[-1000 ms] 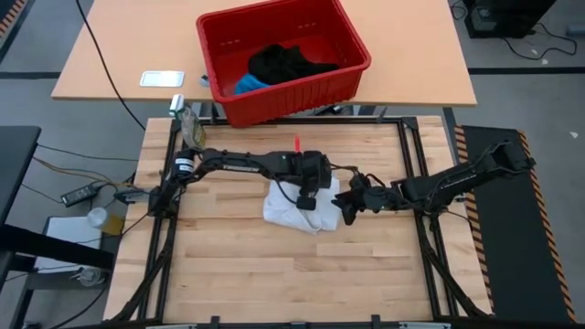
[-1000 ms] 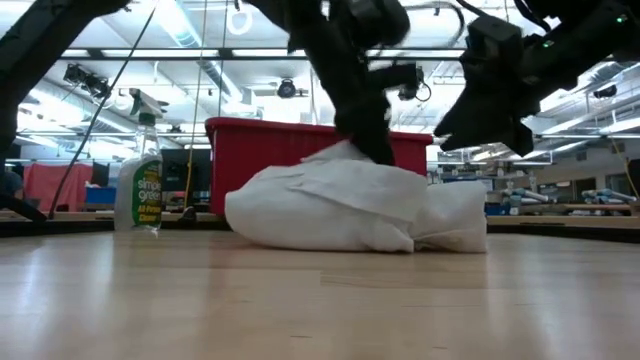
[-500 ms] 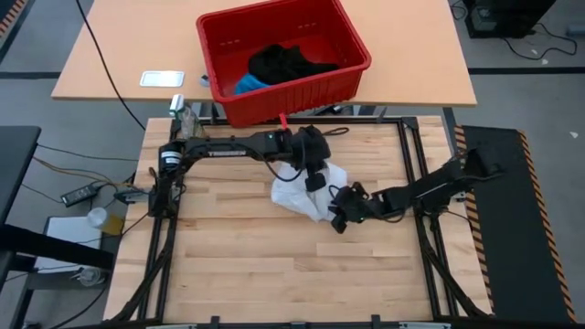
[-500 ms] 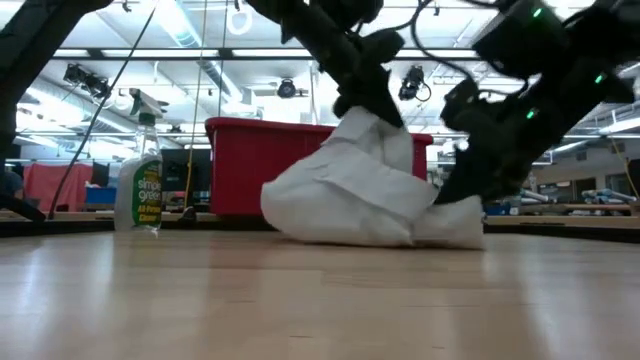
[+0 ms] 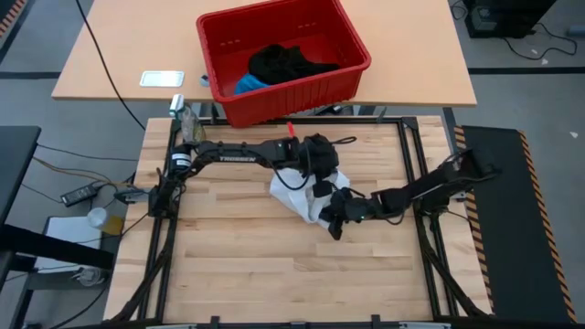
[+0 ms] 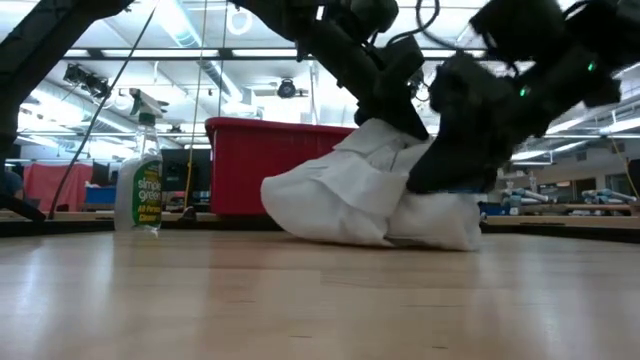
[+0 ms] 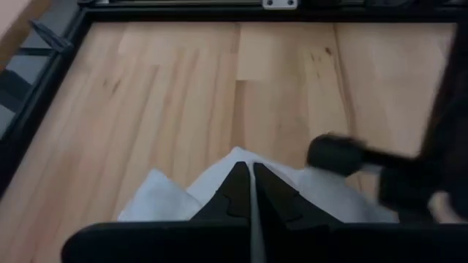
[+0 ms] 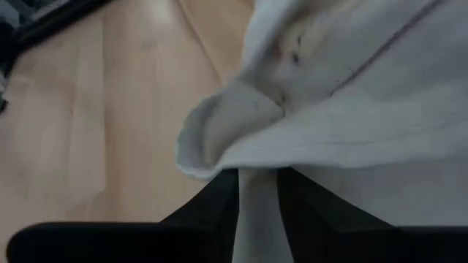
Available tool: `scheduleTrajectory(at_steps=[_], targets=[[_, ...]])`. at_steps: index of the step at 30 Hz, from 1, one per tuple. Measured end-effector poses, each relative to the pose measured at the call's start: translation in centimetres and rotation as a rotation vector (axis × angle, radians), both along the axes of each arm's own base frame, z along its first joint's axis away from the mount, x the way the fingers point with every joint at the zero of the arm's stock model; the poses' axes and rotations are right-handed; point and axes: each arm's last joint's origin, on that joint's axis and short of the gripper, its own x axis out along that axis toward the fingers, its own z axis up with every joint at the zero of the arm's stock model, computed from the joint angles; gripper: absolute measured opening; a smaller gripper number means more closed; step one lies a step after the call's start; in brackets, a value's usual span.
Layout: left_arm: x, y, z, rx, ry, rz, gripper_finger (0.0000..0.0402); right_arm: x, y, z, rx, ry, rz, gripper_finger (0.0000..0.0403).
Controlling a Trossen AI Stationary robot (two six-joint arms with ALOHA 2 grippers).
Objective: Fold laundry
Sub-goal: Fold the white polo shirt
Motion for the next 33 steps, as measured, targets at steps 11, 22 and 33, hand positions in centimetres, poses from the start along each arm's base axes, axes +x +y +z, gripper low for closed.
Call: scheduleTrajectory(at_steps=[11, 22, 33], targets=[[-0.3, -0.1, -3.9, -0.026, -0.013, -0.034, 0.0070, -1.4, -0.1, 1.3, -0.004, 0.046, -0.060, 0.0094], [-1.5, 0.9, 1.8, 0.045, -0.031, -0.003, 0.0246, -3.3, -0.4, 4.2, 0.035, 0.002, -0.076, 0.0093], [-8.6, -1.3, 0.4, -0.191, 0.244, -0.119, 0.0216, -3.2, -2.6, 5.5, -0.145, -0.087, -0.239, 0.0093]])
